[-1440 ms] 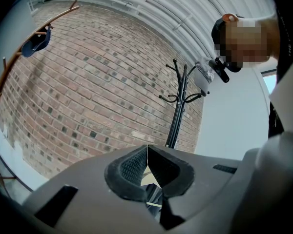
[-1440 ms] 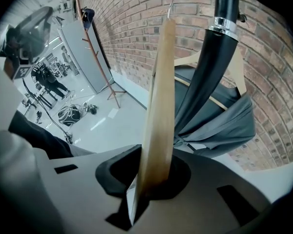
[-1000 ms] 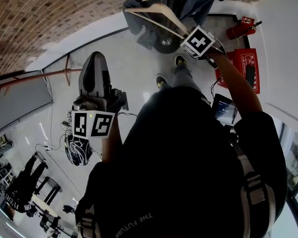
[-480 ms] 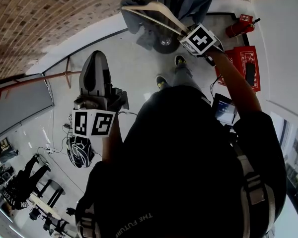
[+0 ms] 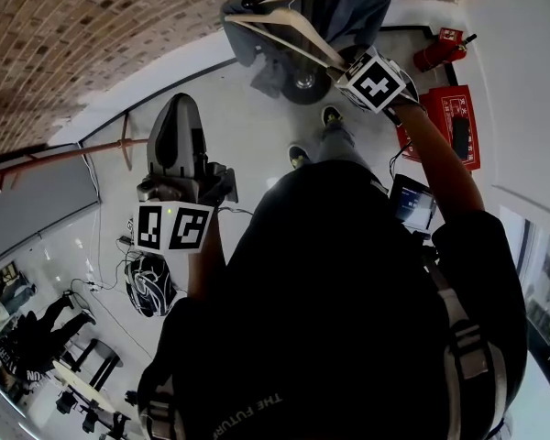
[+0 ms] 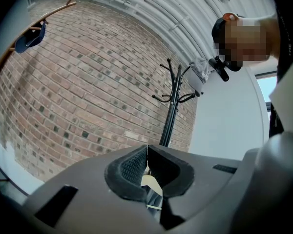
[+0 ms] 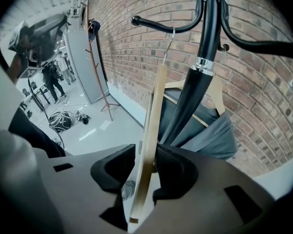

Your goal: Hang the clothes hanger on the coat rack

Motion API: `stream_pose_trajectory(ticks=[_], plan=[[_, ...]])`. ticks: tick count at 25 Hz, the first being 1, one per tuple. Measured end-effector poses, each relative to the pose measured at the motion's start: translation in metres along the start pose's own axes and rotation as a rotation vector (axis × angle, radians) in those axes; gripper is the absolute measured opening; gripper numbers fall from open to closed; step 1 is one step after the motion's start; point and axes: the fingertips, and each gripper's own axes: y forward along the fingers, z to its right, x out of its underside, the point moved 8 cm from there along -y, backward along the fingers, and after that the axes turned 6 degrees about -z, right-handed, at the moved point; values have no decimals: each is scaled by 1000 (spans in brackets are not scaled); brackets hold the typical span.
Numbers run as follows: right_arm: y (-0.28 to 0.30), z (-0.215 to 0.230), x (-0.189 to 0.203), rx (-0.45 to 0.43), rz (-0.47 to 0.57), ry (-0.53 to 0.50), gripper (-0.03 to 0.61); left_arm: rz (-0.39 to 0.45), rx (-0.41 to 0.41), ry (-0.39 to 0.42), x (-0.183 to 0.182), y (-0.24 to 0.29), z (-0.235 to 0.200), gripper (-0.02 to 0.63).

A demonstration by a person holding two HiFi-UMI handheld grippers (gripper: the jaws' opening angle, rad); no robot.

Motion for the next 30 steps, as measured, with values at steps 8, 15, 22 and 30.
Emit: stream_pose_trajectory(ticks=[8, 15, 22, 30], plan=[[-24, -3, -5, 57, 83, -22, 130, -5, 23, 2, -1, 3, 3, 20], [-57, -4, -17, 107, 187, -35, 130, -6, 30, 4, 2, 5, 2, 20], [-117, -6, -42, 162, 440, -35, 111, -5, 40, 3, -1, 9, 3, 20], [-144, -8, -34, 294, 635, 35, 34, -7, 43, 4, 2, 10, 6, 20]])
